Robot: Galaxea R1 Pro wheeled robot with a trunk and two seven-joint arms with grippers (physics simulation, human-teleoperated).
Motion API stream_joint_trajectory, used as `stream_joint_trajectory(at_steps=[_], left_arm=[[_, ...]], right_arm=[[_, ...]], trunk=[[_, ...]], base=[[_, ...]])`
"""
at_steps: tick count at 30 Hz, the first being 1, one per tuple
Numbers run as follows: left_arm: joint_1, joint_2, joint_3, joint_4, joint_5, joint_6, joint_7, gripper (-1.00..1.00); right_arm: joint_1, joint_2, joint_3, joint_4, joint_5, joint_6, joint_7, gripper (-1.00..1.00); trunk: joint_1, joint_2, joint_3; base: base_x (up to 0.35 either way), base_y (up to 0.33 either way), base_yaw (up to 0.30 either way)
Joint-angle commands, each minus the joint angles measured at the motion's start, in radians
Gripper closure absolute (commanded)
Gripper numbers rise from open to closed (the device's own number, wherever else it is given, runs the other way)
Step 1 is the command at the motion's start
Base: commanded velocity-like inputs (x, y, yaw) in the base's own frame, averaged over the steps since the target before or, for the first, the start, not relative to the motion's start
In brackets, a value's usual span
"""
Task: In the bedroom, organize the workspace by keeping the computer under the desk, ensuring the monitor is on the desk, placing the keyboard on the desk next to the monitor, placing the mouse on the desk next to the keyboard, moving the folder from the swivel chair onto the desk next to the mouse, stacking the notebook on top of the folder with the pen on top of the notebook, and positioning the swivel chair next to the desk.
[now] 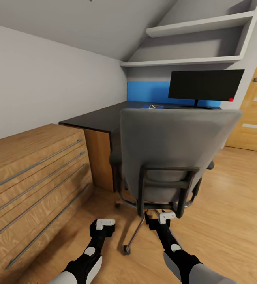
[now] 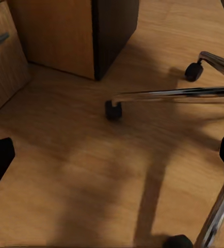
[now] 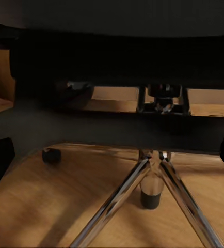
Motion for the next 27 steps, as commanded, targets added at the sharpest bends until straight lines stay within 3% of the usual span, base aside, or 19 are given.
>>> stream_joint_trajectory(at_steps=[1,27], left_arm=[[-0.001,0.0,-0.006,0.002,-0.002,-0.003,0.008,-1.0],[-0.001,0.0,-0.008,0.002,-0.003,-0.003,0.006,-1.0]], right_arm=[[-0.001,0.0,0.01,0.0,-0.004,-0.003,-0.004,-1.0],[-0.001,-0.001,0.009,0.0,-0.006,-0.003,-0.004,-1.0]], trunk=[[0.0,0.0,-0.001],[0.0,0.0,-0.001]], base=[[0.0,0.0,0.266],[-0.014,0.08,0.254]])
